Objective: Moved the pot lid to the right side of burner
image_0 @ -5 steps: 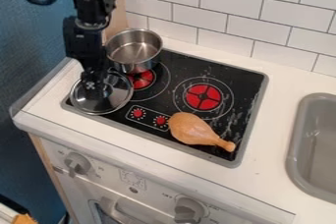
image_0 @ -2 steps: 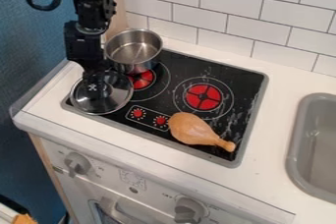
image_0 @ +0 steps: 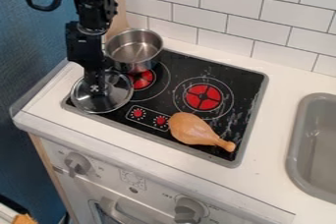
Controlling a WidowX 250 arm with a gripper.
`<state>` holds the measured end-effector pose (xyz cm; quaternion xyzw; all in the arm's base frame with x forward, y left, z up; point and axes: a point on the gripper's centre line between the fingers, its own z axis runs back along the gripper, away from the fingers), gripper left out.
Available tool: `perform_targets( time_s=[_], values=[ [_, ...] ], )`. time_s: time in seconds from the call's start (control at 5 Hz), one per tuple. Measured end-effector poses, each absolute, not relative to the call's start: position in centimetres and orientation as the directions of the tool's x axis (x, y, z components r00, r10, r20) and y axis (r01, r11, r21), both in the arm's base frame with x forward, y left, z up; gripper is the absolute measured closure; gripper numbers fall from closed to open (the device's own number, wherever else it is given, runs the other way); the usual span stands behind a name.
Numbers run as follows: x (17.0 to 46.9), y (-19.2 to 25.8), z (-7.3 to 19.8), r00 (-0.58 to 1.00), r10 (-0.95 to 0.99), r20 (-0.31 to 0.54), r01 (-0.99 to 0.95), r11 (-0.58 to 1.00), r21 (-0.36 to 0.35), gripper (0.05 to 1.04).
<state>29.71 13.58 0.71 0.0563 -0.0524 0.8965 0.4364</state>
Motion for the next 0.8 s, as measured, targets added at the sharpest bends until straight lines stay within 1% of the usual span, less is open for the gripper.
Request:
perform_targets(
  time_s=[0.4, 0.6, 0.8],
  values=[
    [29.5, 13.6, 0.7, -0.619, 0.774, 0.133, -0.784, -0.620, -0.042, 0.801],
    [28.9, 13.3, 1.0, -0.606, 0.785, 0.131, -0.795, -0.605, -0.047, 0.801],
    [28.6, 13.3, 2.2, -0.616, 0.772, 0.157, -0.788, -0.607, -0.106, 0.802]
  ],
)
